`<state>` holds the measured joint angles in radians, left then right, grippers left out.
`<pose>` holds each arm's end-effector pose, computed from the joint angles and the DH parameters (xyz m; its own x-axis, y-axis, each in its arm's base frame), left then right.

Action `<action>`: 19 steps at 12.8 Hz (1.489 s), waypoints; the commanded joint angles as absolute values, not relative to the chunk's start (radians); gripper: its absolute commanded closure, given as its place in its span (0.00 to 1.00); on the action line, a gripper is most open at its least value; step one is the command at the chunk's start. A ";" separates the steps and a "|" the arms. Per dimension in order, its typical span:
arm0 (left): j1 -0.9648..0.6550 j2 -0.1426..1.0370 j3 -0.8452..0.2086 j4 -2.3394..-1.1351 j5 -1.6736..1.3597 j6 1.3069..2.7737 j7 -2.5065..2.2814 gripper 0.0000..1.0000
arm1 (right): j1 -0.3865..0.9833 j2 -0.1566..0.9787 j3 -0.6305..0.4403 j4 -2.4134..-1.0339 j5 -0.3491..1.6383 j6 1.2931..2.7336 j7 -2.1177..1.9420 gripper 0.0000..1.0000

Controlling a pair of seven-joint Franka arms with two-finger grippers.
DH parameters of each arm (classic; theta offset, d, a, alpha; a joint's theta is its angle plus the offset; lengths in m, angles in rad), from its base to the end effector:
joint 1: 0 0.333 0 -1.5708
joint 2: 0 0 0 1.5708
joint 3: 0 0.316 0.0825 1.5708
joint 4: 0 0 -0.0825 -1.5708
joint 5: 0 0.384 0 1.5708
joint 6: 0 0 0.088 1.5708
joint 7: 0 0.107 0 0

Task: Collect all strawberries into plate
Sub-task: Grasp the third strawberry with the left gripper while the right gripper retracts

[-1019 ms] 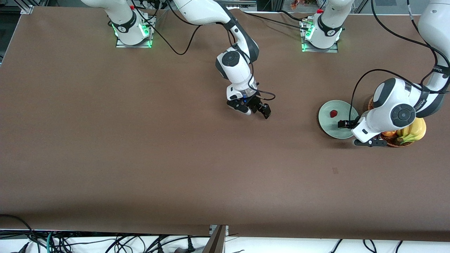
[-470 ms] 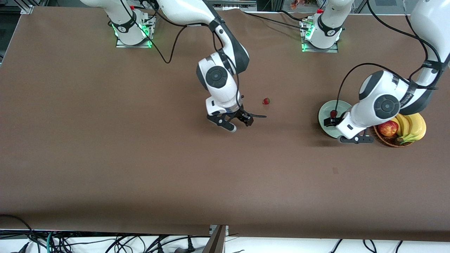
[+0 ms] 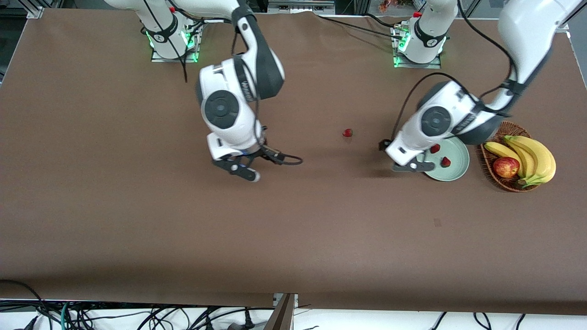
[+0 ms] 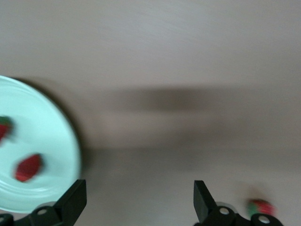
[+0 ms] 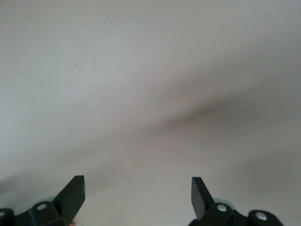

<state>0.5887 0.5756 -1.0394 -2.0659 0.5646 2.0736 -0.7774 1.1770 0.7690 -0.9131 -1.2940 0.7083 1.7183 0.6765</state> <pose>0.5167 -0.2107 0.2574 0.9821 0.0074 -0.1883 -0.0088 -0.9964 -0.0849 0.5943 0.3975 0.3979 0.9105 -0.3957 -0.1198 -0.4029 -0.9143 -0.0414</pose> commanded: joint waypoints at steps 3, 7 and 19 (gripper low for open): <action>0.399 0.600 -1.010 -2.143 0.590 2.275 -0.943 0.00 | 1.189 0.675 -1.019 -1.339 0.687 1.562 0.496 0.00; 0.307 0.667 -0.983 -2.149 0.647 2.279 -0.969 0.00 | 1.027 0.510 -0.858 -1.364 0.508 1.516 0.443 0.00; 0.259 0.693 -0.917 -2.143 0.690 2.289 -1.060 0.68 | 0.092 0.002 0.090 -1.618 0.069 1.499 0.293 0.00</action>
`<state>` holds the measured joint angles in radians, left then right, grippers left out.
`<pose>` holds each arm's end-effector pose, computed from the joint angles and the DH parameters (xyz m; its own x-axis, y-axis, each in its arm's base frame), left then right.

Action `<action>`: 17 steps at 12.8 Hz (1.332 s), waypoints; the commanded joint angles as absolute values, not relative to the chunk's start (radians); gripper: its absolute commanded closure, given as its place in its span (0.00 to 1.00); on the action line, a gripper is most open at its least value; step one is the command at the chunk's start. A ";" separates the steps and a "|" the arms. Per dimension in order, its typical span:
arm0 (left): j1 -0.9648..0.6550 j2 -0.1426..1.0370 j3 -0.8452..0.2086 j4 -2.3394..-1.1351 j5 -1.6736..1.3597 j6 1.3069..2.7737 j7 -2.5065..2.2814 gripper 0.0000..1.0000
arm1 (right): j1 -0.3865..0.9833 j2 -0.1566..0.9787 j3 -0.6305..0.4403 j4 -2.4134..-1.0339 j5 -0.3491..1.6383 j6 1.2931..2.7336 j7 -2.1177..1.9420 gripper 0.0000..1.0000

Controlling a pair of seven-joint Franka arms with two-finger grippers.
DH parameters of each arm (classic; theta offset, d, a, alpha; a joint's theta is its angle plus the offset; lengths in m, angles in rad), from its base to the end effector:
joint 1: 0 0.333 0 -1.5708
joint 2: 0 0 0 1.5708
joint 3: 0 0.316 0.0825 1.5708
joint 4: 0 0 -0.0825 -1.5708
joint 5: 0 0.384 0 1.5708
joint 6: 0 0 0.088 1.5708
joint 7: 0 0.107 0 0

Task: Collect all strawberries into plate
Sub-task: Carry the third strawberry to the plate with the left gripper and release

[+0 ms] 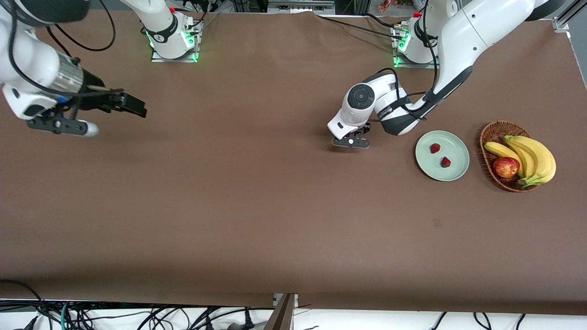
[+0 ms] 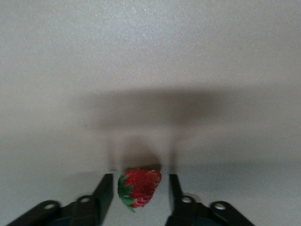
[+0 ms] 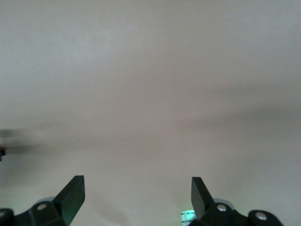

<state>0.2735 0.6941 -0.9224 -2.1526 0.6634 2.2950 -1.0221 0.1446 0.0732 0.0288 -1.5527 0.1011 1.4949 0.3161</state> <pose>0.4242 -0.3308 0.1771 0.9807 -0.0698 -0.1825 -0.0775 -0.9963 -0.0358 0.5563 0.1085 0.5864 0.9785 -0.1349 -0.1557 -0.1453 -0.9877 -0.0573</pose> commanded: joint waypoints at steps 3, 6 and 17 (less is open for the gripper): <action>0.282 0.669 -0.928 -2.125 0.677 2.257 -1.057 0.72 | 0.094 -0.012 0.068 -1.629 0.068 1.505 0.253 0.00; 0.442 0.646 -1.026 -2.092 0.649 2.136 -1.002 0.72 | 0.097 -0.012 0.032 -1.620 0.067 1.502 0.203 0.00; 0.980 0.680 -1.040 -2.091 0.736 1.997 -0.586 0.72 | 0.091 0.006 0.025 -1.568 0.032 1.500 0.158 0.00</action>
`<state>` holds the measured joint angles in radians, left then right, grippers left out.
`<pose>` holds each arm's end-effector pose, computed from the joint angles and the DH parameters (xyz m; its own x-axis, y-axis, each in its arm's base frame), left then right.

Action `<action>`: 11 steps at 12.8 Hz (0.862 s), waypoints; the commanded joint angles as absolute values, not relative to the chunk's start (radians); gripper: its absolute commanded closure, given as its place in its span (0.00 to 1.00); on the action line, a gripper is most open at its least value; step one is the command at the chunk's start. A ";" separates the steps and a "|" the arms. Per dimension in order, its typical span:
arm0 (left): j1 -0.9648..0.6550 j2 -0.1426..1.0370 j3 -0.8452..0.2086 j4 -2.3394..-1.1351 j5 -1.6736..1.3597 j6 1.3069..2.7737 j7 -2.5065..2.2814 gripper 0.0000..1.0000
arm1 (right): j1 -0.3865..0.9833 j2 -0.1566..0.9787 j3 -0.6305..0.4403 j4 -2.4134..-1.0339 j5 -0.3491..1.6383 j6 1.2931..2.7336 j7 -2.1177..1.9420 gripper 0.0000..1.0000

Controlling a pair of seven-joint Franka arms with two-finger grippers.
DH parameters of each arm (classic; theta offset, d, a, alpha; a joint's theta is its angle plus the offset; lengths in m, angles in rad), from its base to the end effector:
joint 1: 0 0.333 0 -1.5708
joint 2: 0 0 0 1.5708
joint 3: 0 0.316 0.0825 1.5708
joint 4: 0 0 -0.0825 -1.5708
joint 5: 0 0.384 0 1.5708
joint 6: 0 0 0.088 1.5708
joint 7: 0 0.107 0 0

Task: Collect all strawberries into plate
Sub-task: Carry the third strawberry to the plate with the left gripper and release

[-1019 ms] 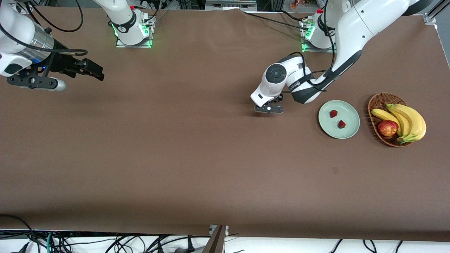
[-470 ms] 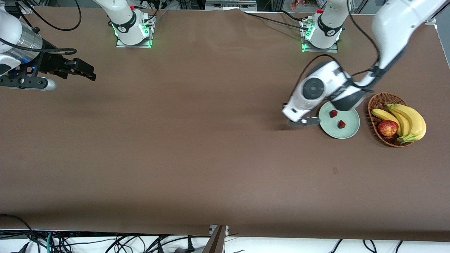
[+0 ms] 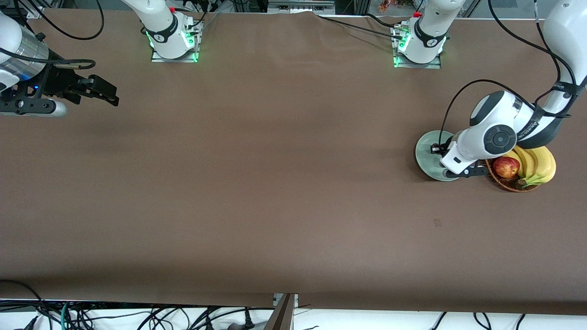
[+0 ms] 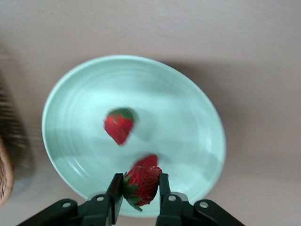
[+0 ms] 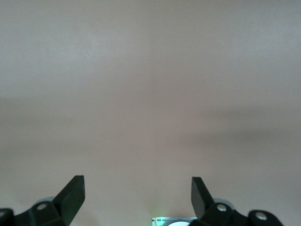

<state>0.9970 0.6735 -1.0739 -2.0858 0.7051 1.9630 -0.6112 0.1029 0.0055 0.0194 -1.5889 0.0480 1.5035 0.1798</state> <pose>0.5382 -0.0033 0.2239 0.9494 0.1211 -0.2898 0.0909 -0.9891 -0.1156 0.5433 0.0722 0.6075 0.9937 -0.0546 -0.0978 -0.0579 -0.9978 -0.0311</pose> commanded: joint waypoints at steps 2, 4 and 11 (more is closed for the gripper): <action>0.980 0.678 -1.037 -2.086 0.738 1.999 -0.580 0.72 | 0.086 0.012 0.025 -1.534 0.025 1.505 0.158 0.00; 0.976 0.680 -1.038 -2.071 0.738 2.000 -0.580 0.67 | 0.077 0.020 0.025 -1.525 0.029 1.503 0.170 0.00; 0.954 0.647 -1.090 -1.927 0.712 1.864 -0.448 0.00 | 0.067 0.043 0.025 -1.523 0.005 1.514 0.181 0.00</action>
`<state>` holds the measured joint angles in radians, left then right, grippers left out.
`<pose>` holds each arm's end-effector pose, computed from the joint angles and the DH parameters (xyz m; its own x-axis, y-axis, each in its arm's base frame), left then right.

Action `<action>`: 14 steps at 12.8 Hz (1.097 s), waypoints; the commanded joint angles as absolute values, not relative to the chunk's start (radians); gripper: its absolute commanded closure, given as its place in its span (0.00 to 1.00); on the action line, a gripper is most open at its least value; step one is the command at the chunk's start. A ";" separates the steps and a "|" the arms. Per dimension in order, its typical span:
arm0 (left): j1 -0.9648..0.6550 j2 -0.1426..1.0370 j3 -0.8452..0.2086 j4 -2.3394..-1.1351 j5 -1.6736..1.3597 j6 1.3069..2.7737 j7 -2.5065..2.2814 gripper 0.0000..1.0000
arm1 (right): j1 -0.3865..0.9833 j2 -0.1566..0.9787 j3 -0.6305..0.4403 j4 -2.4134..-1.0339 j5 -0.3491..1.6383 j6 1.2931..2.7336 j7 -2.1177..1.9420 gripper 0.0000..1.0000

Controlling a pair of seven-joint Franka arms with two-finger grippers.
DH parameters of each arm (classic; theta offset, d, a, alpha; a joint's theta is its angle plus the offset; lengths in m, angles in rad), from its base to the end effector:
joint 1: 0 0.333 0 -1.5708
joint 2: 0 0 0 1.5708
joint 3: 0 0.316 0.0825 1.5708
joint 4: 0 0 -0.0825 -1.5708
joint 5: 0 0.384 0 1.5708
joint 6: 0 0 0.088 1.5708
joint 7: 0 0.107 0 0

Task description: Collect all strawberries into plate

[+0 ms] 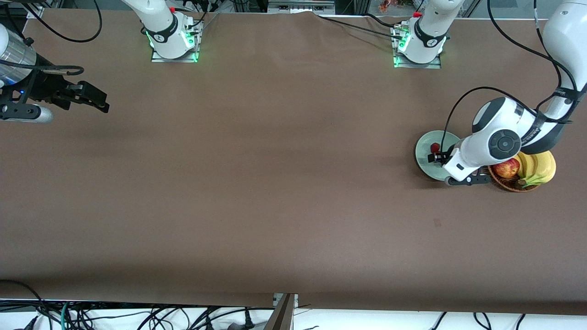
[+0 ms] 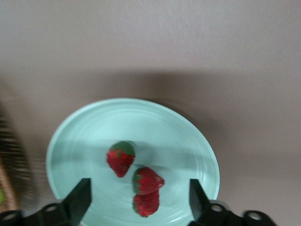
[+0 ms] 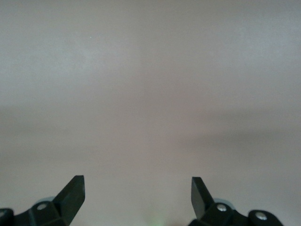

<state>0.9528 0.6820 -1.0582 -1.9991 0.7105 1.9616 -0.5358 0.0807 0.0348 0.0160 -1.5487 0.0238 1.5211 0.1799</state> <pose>0.5674 -0.0029 0.2429 0.9691 0.0591 -0.2393 0.0370 -0.9947 -0.0961 0.5568 0.0565 0.6113 0.9945 -0.0821 -0.0657 -0.0831 -0.9965 -0.0128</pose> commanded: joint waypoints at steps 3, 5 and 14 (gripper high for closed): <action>0.982 0.643 -1.153 -1.795 0.649 1.694 -0.326 0.00 | 0.069 0.046 0.025 -1.523 0.003 1.514 0.181 0.00; 1.012 0.643 -1.204 -1.743 0.640 1.616 -0.299 0.00 | 0.069 0.048 0.025 -1.523 0.003 1.514 0.181 0.00; 0.801 0.169 -0.765 -1.661 0.090 1.580 0.128 0.00 | 0.069 0.048 0.025 -1.523 0.003 1.522 0.179 0.00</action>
